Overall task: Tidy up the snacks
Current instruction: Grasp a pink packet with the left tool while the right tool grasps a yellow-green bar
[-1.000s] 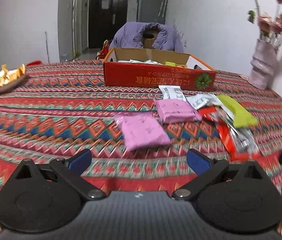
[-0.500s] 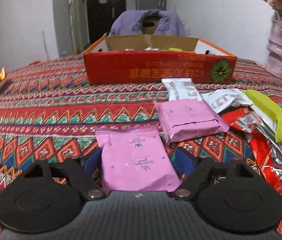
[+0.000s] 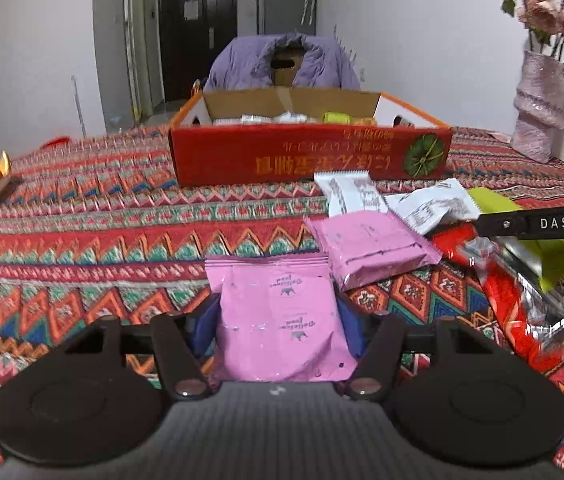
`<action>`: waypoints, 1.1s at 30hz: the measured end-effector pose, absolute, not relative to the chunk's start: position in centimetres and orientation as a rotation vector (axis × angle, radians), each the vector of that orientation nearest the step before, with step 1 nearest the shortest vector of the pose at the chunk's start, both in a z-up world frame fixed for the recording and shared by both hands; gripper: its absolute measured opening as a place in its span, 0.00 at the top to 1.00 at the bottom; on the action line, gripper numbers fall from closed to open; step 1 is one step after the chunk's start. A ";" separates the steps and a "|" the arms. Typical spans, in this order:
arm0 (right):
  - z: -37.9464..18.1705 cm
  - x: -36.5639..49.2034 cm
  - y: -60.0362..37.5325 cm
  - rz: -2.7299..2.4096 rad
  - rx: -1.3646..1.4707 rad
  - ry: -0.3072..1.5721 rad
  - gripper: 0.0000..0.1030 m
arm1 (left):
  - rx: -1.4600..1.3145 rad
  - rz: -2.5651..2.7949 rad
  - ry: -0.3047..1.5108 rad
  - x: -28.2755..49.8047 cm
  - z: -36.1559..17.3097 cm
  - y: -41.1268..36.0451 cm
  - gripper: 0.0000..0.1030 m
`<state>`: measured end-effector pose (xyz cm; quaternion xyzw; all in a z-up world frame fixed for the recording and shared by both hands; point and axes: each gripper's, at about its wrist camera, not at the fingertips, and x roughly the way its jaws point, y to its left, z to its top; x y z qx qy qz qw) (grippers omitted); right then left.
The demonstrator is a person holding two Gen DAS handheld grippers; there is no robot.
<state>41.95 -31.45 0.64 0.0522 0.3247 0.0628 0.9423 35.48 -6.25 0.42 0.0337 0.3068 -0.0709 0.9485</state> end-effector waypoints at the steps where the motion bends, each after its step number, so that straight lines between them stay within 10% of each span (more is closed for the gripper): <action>1: 0.9 41.5 -31.6 0.118 0.107 0.658 0.64 | 0.072 -0.144 0.613 35.2 0.8 -6.1 0.40; 33: 8.7 24.8 -29.8 0.283 0.165 0.475 0.64 | -0.022 -0.139 0.458 22.8 8.5 -3.5 0.40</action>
